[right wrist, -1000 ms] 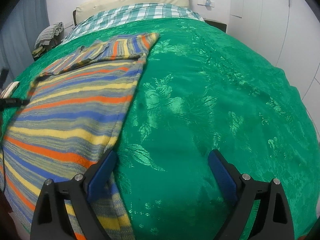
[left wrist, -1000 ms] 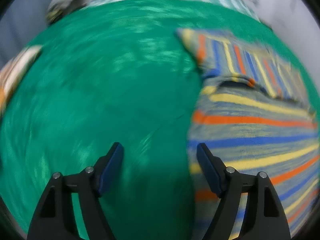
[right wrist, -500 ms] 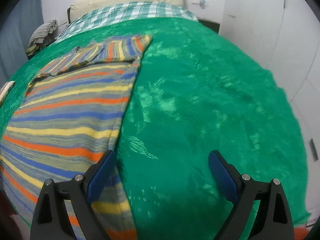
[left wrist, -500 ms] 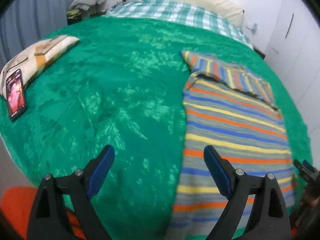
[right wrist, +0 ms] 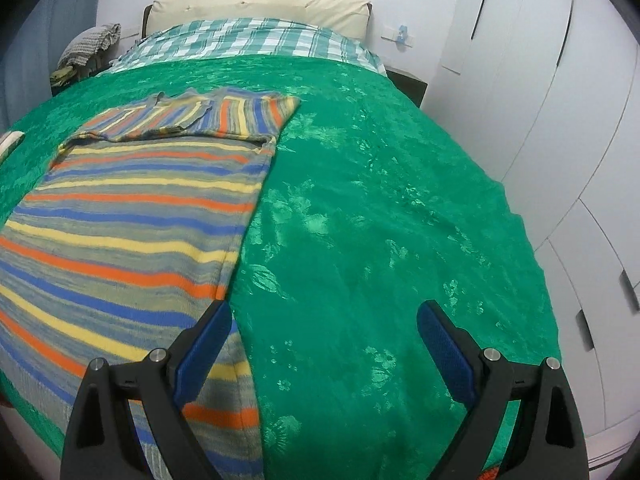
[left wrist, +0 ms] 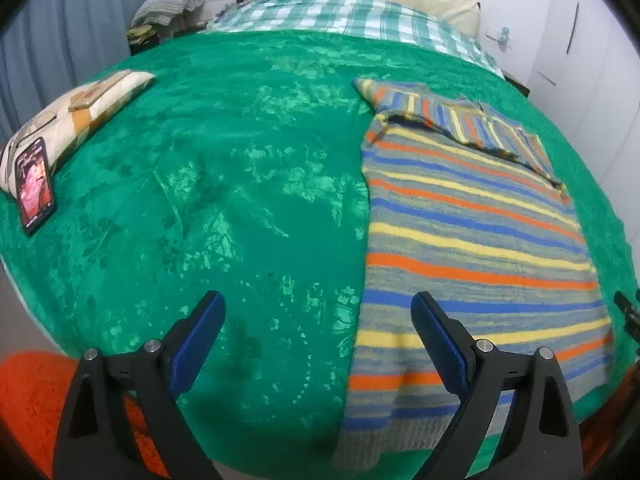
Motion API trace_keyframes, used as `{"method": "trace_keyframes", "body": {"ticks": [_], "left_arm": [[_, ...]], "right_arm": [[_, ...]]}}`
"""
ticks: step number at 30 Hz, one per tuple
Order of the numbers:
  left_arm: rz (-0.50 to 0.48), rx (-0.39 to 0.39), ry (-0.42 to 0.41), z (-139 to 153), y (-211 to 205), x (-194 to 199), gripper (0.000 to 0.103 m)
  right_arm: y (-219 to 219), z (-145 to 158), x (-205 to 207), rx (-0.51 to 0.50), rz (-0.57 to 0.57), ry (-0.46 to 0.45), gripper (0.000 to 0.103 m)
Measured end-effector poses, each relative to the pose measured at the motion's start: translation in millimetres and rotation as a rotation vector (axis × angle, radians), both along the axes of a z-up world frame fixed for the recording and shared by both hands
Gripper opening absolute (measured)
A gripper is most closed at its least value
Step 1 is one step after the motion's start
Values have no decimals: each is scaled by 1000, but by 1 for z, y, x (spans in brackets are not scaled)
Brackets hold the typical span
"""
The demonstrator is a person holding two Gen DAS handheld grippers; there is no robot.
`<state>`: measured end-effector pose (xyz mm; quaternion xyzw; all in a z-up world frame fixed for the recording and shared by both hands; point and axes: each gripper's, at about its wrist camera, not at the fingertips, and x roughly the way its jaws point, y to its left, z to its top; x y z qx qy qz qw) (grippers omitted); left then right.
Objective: Fold small clothes
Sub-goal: 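Move both grippers to the hem of the striped sweater, then grasp the hem with the left gripper while the right gripper grasps it too, fold upward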
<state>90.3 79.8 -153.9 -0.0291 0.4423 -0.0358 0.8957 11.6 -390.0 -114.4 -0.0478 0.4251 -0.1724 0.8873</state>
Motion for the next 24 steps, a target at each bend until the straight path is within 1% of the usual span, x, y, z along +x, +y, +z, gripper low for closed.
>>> {"method": "trace_keyframes", "body": {"ticks": [7, 10, 12, 13, 15, 16, 17, 18, 19, 20, 21, 22, 23, 24], "left_arm": [[-17, 25, 26, -9, -1, 2, 95], [-22, 22, 75, -17, 2, 4, 95], [-30, -14, 131, -24, 7, 4, 95], [-31, -33, 153, -28, 9, 3, 95], [-45, -87, 222, -37, 12, 1, 95], [-53, -96, 239, -40, 11, -1, 95], [-68, -85, 250, -42, 8, -3, 94], [-89, -58, 250, -42, 4, -6, 93], [-110, -31, 250, -41, -1, -9, 91], [-125, -15, 252, -41, -5, -11, 89], [-141, -10, 257, -41, -8, -14, 81], [-153, -15, 264, -41, -10, -16, 74], [-159, -18, 267, -41, -11, -18, 69], [-170, -14, 274, -41, -14, -20, 56]], "right_arm": [[-1, -6, 2, 6, -1, 18, 93], [-7, -3, 1, 48, -6, 12, 93], [-20, 6, -4, 128, -18, -23, 93], [-31, 11, -8, 198, -33, -43, 93], [-48, 13, -15, 362, -45, -43, 92], [-56, 11, -19, 471, -39, -23, 89], [-59, 7, -22, 565, -30, 17, 84], [-58, 2, -25, 618, -20, 59, 82], [-55, -5, -29, 665, -1, 119, 78], [-50, -9, -32, 682, 15, 160, 76], [-43, -14, -36, 689, 34, 213, 74], [-37, -16, -39, 685, 45, 242, 74], [-30, -19, -41, 676, 58, 268, 74], [-25, -22, -41, 676, 69, 284, 74]]}}
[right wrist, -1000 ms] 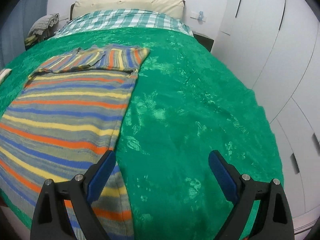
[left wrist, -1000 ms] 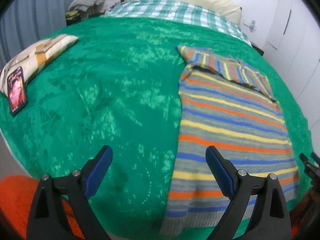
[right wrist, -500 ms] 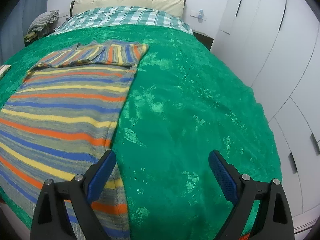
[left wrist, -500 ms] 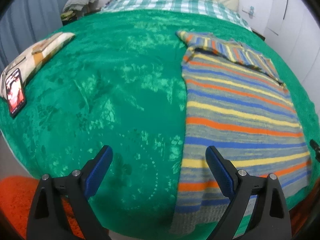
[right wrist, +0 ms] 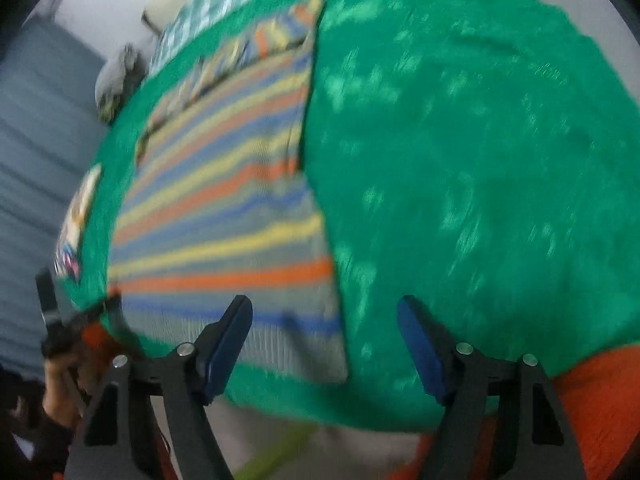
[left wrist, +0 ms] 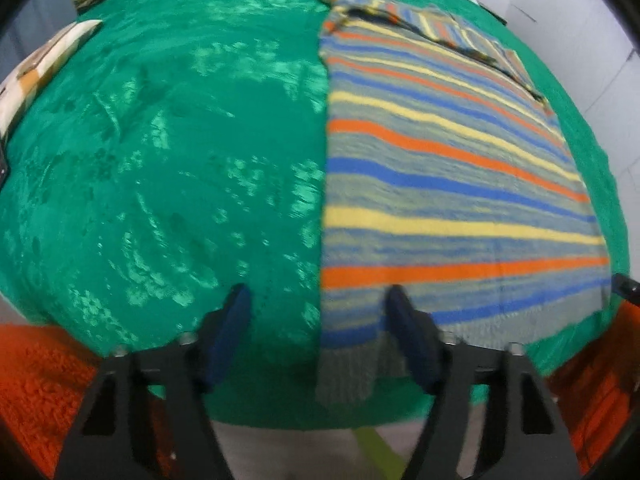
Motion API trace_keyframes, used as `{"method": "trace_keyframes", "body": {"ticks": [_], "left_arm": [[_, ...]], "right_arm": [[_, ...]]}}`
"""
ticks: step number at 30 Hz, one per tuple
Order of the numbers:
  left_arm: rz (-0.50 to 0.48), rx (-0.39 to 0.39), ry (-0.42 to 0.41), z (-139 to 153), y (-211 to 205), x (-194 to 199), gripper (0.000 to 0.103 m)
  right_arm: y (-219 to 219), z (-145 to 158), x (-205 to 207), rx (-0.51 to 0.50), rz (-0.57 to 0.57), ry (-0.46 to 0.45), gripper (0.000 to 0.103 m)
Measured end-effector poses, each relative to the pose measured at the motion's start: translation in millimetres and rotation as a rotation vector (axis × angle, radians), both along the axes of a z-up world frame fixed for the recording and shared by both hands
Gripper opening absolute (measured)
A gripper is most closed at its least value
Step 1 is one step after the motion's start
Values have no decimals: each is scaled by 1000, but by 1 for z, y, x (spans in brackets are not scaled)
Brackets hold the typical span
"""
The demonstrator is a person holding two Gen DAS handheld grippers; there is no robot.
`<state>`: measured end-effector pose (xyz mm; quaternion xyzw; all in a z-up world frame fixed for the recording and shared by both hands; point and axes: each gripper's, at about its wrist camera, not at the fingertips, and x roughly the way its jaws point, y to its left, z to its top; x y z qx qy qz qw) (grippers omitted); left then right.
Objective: Fold small clothes
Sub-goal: 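Grasp the hem with the left gripper while the right gripper grasps it too, fold upward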
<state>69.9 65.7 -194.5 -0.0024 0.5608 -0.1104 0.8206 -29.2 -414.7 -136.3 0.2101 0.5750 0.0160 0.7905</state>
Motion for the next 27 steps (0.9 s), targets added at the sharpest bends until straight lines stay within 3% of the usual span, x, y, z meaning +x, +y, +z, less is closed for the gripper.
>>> {"method": "trace_keyframes", "body": {"ticks": [1, 3, 4, 7, 11, 12, 16, 22, 27], "left_arm": [[-17, 3, 5, 1, -3, -2, 33], [-59, -15, 31, 1, -7, -4, 5], [-64, -3, 27, 3, -8, -6, 5], [-68, -60, 46, 10, -3, -7, 4], [2, -291, 94, 29, 25, 13, 4], [12, -354, 92, 38, 30, 27, 4], [41, -466, 64, 60, 31, 91, 4], [85, -493, -6, 71, 6, 220, 4], [123, -497, -3, 63, -12, 300, 4]], "right_arm": [[7, -3, 1, -1, 31, 13, 70], [22, -8, 6, -18, 122, 54, 37], [28, -10, 8, -22, 156, 76, 7], [33, -2, 12, 11, 186, 73, 6], [9, 23, 29, 203, 75, -37, 6], [4, 29, 36, 239, 58, -67, 6], [-18, 48, 90, 315, -1, -181, 6], [-53, 56, 214, 272, -82, -305, 6], [-78, 45, 302, 269, -120, -292, 6]]}}
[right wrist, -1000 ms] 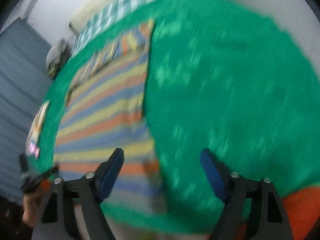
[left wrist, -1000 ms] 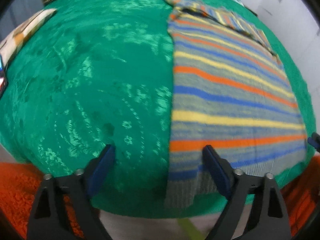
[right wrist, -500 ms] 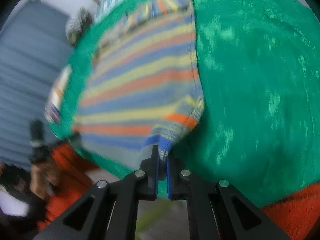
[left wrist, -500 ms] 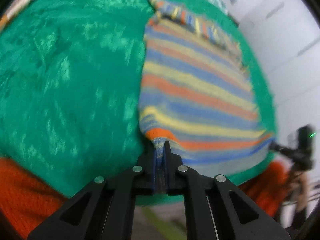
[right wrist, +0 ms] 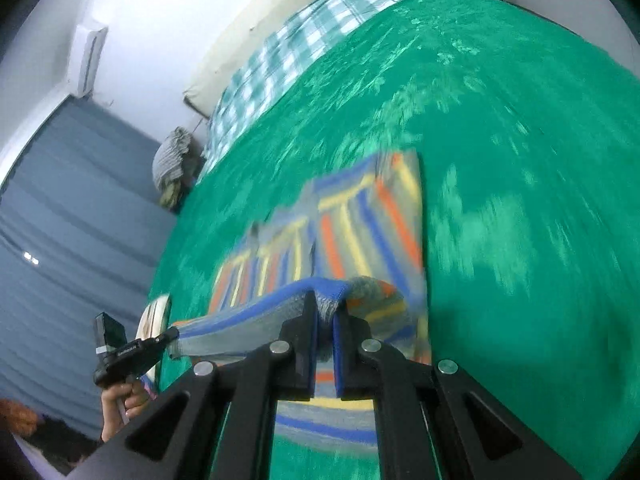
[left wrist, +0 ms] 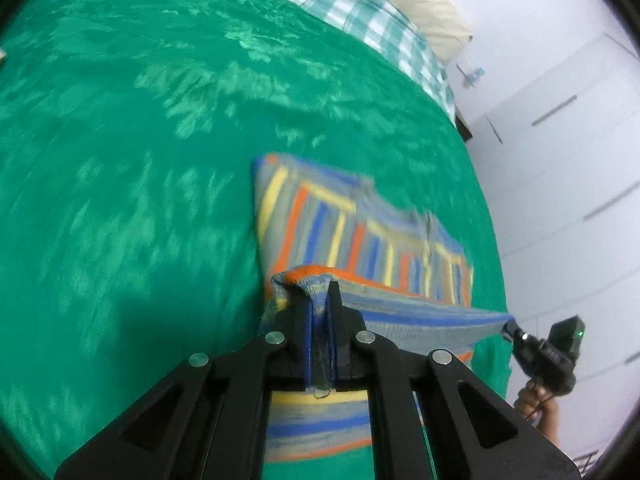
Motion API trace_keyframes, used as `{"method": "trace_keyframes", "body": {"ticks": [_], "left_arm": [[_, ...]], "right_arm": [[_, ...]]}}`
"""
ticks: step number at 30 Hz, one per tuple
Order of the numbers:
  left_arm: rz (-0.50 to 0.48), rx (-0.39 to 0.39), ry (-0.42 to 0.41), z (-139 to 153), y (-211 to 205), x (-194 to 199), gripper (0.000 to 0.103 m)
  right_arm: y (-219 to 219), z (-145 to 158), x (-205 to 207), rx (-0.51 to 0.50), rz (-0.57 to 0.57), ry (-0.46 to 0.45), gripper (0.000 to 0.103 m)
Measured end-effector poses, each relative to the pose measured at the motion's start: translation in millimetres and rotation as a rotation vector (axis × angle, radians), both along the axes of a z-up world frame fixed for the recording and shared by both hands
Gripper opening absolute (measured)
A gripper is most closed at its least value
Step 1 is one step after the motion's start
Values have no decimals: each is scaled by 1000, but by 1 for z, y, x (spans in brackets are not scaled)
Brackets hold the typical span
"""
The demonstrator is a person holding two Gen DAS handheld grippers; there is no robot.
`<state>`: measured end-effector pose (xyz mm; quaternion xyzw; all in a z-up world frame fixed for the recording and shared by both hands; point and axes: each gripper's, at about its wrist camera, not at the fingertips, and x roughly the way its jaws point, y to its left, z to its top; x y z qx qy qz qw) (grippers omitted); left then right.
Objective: Fold small clothes
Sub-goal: 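Grasp the hem with the left gripper while the right gripper grasps it too, fold upward, then open both grippers and withdraw from the folded sweater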
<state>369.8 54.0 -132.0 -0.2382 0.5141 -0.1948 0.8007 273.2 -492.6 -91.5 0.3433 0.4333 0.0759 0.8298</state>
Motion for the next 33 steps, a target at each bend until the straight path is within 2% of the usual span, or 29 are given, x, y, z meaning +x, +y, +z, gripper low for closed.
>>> {"method": "trace_keyframes", "body": {"ticks": [3, 5, 6, 7, 9, 10, 13, 16, 19, 21, 22, 23, 24, 25, 26, 28, 30, 32, 33], "left_arm": [[-6, 36, 46, -15, -10, 42, 5], [19, 27, 63, -25, -13, 65, 7], [54, 30, 68, -30, -12, 77, 17], [85, 25, 72, -33, -10, 87, 40], [170, -14, 50, -35, 2, 100, 63], [198, -18, 37, -33, 8, 102, 64], [237, -8, -9, -17, 27, 93, 65], [173, 61, -86, 1, 30, 63, 66], [-52, 69, -68, 1, 4, 44, 66], [-254, 93, 8, -11, -32, 36, 66], [-313, 108, 38, -18, -48, 38, 68], [-356, 126, 62, -26, -64, 44, 68], [-364, 148, 81, -35, -81, 57, 68], [-333, 158, 83, -38, -87, 70, 68], [-284, 165, 75, -38, -89, 84, 68], [-136, 177, 35, -28, -78, 109, 68], [-23, 138, -1, -10, -55, 115, 69], [-26, 101, -45, 5, -42, 103, 71], [-62, 115, -83, 12, -40, 90, 72]], "right_arm": [[-9, -12, 41, 4, 14, 30, 6], [-17, -23, 66, 21, 2, 23, 6], [-22, -30, 78, 48, -13, 1, 7], [-29, -38, 88, 79, -47, -22, 10], [-41, -49, 98, 82, -163, -37, 39], [-45, -50, 99, 80, -210, -42, 52], [-45, -37, 93, 48, -215, -78, 52], [-18, -13, 89, -94, -42, -90, 52], [30, -13, 96, -204, 202, 42, 52], [66, -28, 111, -229, 363, 148, 52], [90, -40, 124, -253, 444, 203, 52], [106, -48, 138, -281, 469, 214, 52], [116, -53, 152, -293, 458, 210, 52], [125, -55, 172, -286, 419, 185, 52], [131, -49, 189, -272, 337, 126, 52], [138, -25, 196, -275, 238, -4, 52], [139, 0, 186, -290, 180, -114, 52], [143, 12, 173, -330, 195, -133, 52], [148, 15, 162, -370, 239, -115, 52]]}}
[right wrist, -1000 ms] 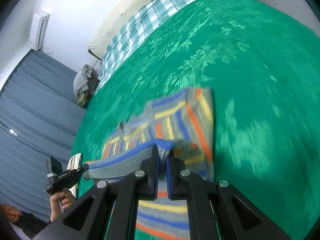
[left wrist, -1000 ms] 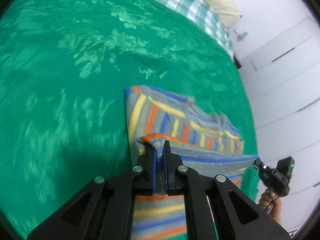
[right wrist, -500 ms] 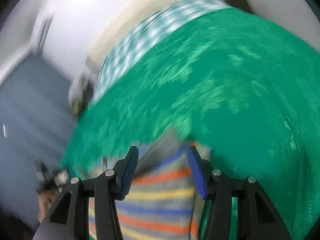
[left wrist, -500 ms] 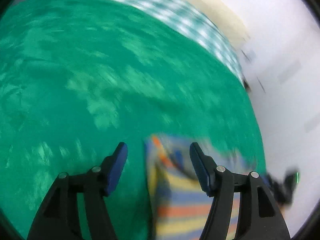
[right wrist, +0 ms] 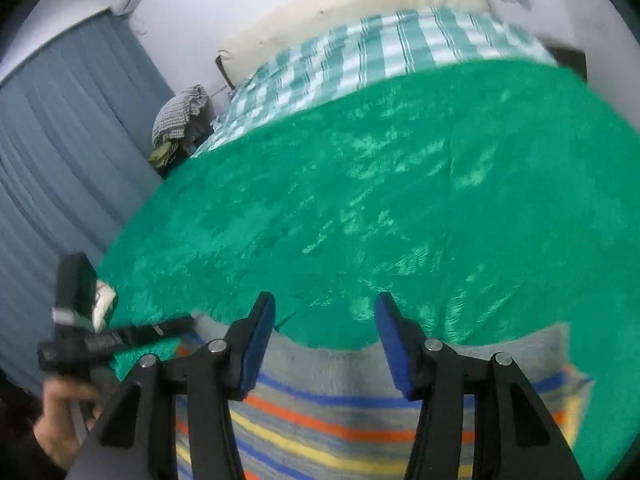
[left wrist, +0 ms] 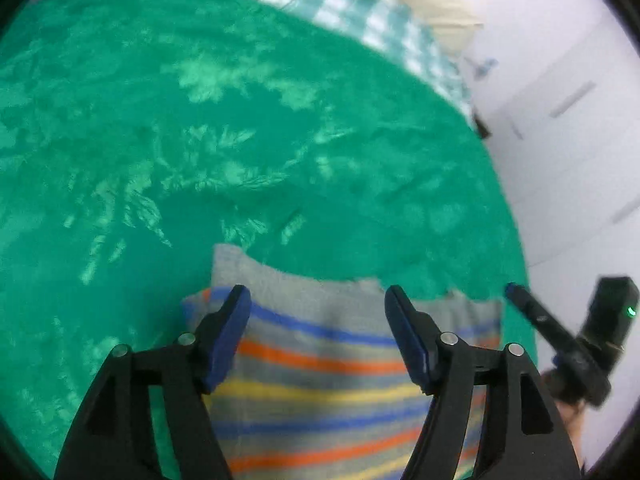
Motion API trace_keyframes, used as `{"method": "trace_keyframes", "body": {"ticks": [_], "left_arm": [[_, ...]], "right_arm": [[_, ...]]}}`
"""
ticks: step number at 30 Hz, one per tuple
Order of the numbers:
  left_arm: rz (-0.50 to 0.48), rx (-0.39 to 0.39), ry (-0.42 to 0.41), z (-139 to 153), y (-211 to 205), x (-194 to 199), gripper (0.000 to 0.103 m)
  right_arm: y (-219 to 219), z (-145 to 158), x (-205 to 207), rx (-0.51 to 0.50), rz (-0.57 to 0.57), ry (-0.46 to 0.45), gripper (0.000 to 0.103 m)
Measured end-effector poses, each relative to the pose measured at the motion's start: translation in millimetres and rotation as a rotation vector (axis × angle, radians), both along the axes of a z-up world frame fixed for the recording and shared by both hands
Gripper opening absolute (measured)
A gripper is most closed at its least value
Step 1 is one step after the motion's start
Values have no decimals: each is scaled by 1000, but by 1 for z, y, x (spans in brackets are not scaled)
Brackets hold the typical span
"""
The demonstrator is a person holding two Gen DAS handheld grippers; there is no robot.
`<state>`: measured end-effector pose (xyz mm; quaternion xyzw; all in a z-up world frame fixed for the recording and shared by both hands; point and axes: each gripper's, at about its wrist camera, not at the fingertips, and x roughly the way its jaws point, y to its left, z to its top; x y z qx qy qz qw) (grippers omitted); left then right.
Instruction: Fold small clothes
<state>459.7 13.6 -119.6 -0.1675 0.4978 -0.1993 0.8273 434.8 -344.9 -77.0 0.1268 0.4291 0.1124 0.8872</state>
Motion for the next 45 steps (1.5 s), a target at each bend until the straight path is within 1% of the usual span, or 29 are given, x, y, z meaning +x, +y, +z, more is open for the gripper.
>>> {"method": "trace_keyframes", "body": {"ticks": [2, 3, 4, 5, 6, 7, 8, 9, 10, 11, 12, 13, 14, 15, 16, 17, 18, 19, 21, 25, 28, 30, 36, 41, 45], "left_arm": [[-93, 51, -64, 4, -1, -37, 75], [-164, 97, -87, -1, -6, -64, 75], [-199, 140, -88, -9, -8, -78, 75], [-226, 214, -69, -23, -9, -97, 73], [-228, 290, -35, -39, -7, -107, 63], [-212, 387, 8, -57, 3, -121, 54], [-188, 415, 24, -66, 17, -134, 54], [-153, 410, 7, -63, 30, -146, 54], [-118, 438, 0, -58, 40, -155, 57], [-78, 461, -11, -48, 50, -166, 61], [-48, 453, -30, -37, 58, -178, 61], [-28, 444, -48, -27, 61, -187, 64], [-13, 425, -67, -17, 63, -198, 68], [-3, 412, -84, -8, 63, -208, 77], [7, 408, -100, -4, 61, -218, 84], [18, 411, -122, 3, 54, -230, 89], [23, 415, -143, 7, 46, -241, 90], [25, 418, -159, 4, 34, -245, 91], [26, 433, -189, 7, 13, -253, 92], [13, 474, -201, -6, -13, -262, 92], [15, 495, -217, -4, -20, -277, 92], [23, 503, -224, -3, -22, -287, 92], [34, 495, -216, -4, -24, -304, 92], [40, 502, -215, -8, -24, -306, 92], [45, 519, -199, -22, -21, -303, 92]], "right_arm": [[8, -3, -29, -71, 86, 35, 52], [3, -4, -46, -90, 119, 46, 52], [-2, -10, -70, -120, 152, 62, 52], [-8, -19, -95, -152, 175, 82, 52], [-18, -31, -121, -181, 186, 101, 52], [-26, -44, -143, -220, 189, 136, 52], [-36, -67, -170, -288, 178, 219, 52], [-47, -79, -195, -319, 161, 244, 52], [-57, -76, -216, -303, 145, 214, 49], [-64, -70, -234, -332, 99, 210, 50], [-68, -64, -245, -360, 54, 225, 53], [-71, -56, -259, -345, 23, 218, 53], [-73, -45, -276, -298, 3, 183, 54], [-73, -39, -287, -275, -11, 157, 54], [-69, -34, -300, -264, -22, 135, 58], [-66, -32, -306, -258, -28, 121, 60], [-61, -32, -316, -248, -37, 110, 60], [-55, -34, -325, -235, -46, 111, 60], [-45, -40, -339, -213, -65, 118, 60], [-21, -52, -360, -250, -75, 98, 60], [-10, -55, -366, -268, -89, 72, 60], [-10, -59, -367, -285, -102, 61, 60], [-12, -62, -379, -311, -133, 53, 60], [-18, -70, -387, -337, -154, 70, 61], [-22, -76, -389, -341, -159, 70, 67]]}}
